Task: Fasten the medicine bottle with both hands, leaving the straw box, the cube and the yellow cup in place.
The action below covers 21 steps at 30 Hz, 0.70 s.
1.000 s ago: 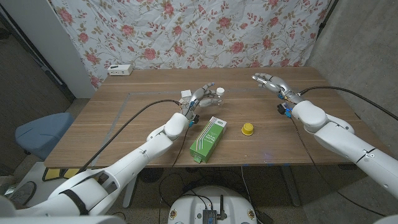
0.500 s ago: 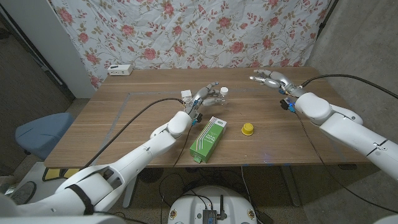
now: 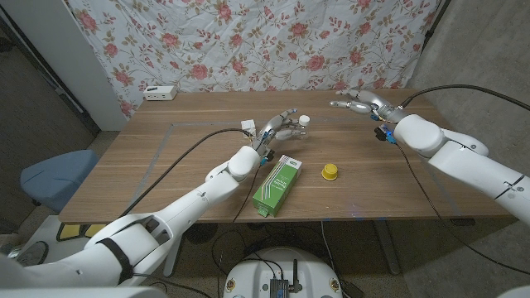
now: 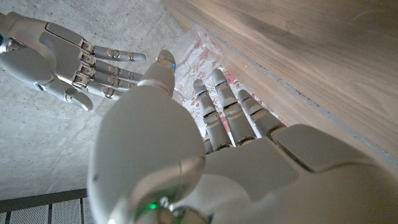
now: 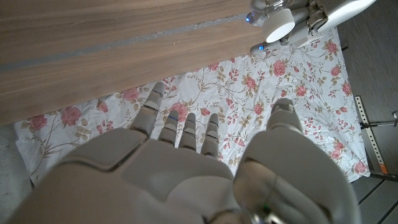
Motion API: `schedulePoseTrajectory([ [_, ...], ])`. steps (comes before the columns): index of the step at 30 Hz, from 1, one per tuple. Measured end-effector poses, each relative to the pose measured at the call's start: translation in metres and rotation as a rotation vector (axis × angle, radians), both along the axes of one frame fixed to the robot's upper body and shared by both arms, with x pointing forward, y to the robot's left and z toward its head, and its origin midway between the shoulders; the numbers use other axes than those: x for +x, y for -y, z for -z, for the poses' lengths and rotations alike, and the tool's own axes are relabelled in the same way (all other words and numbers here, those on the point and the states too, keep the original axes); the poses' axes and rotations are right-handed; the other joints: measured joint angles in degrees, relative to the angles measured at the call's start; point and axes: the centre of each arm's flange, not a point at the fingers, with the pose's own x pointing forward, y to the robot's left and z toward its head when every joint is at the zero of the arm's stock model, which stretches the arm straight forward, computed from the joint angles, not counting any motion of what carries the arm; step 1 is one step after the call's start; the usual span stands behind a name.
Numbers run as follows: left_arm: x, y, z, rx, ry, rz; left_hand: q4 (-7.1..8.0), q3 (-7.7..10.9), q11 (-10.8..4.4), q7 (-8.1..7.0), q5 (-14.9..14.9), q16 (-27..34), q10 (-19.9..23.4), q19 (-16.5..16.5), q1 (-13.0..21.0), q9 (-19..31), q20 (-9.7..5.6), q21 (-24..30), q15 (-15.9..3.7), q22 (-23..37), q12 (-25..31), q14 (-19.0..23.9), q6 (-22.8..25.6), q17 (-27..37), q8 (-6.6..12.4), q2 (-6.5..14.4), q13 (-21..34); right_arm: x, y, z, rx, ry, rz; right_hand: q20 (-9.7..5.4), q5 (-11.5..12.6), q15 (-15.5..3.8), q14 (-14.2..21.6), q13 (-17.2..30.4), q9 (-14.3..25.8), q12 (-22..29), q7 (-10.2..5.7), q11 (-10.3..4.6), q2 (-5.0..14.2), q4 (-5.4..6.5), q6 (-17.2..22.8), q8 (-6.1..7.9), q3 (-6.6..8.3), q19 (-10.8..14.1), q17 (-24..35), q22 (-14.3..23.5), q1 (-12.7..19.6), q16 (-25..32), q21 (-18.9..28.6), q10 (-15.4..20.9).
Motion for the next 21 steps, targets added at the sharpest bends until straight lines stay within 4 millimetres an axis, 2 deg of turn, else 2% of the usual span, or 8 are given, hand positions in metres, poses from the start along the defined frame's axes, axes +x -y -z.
schedulePoseTrajectory([
  [6, 0.003, 0.008, -0.002, 0.01, -0.003, 0.016, 0.0, 0.0, 0.0, 0.0, 0.0, 0.0, 0.0, 0.0, -0.2, 0.0, 0.0, 0.0, 0.0, 0.0, 0.0, 0.0, 0.0, 0.0, 0.0, 0.2, 0.0, -0.001, -0.005, -0.006, -0.059, -0.017, 0.012, 0.08, 0.6, 1.36, -1.4, 0.0, 0.0, -0.4, -0.02, 0.93, -0.64, -0.48, -0.4, 0.0, 0.0, -1.4, 0.0, 0.0, 0.6, 0.0, -0.4, -1.7],
  [9, 0.005, 0.011, -0.003, 0.015, -0.004, 0.024, 0.23, 0.23, 0.01, 0.14, 0.0, 0.0, 0.0, 0.0, -0.2, 0.0, 0.0, 0.0, 0.0, 0.0, 0.0, 0.0, -0.3, 0.0, 0.0, 0.2, 0.0, -0.002, -0.008, -0.009, -0.089, -0.021, 0.017, 0.07, 1.5, 2.25, -2.3, 0.0, 0.0, -0.4, -0.02, 1.23, -1.21, -0.71, -0.4, 0.0, 0.23, -3.7, 0.0, 0.0, 1.2, -0.4, -0.9, -2.5],
  [16, 0.009, 0.017, -0.005, 0.025, -0.006, 0.041, 0.23, 0.23, 0.01, 0.23, 0.0, 0.0, 0.0, 0.0, -0.2, 0.0, 0.0, 0.0, 0.0, 0.0, 0.0, 0.0, -0.4, 0.0, 0.0, 0.2, 0.0, -0.004, -0.017, -0.019, -0.155, -0.038, 0.035, 0.04, 2.8, 3.02, -5.2, 0.0, 0.2, -0.4, -0.02, 1.35, -1.94, -1.19, -0.4, 0.0, 0.71, -8.3, 0.0, 0.0, 1.9, -0.6, -1.3, -4.8],
  [21, 0.012, 0.021, -0.007, 0.032, -0.007, 0.052, 0.07, 0.39, 0.02, 0.23, 0.0, 0.0, 0.0, 0.0, -0.5, 0.0, 0.0, 0.0, 0.0, 0.0, 0.0, 0.0, -0.4, 0.0, 0.0, 0.5, 0.0, -0.005, -0.026, -0.027, -0.204, -0.047, 0.046, -0.11, 3.3, 3.35, -6.3, 0.0, 0.2, -0.4, -0.02, 1.9, -1.85, -1.43, -0.4, 0.0, 0.94, -9.6, 0.0, 0.0, 2.5, -0.6, -1.3, -5.7],
])
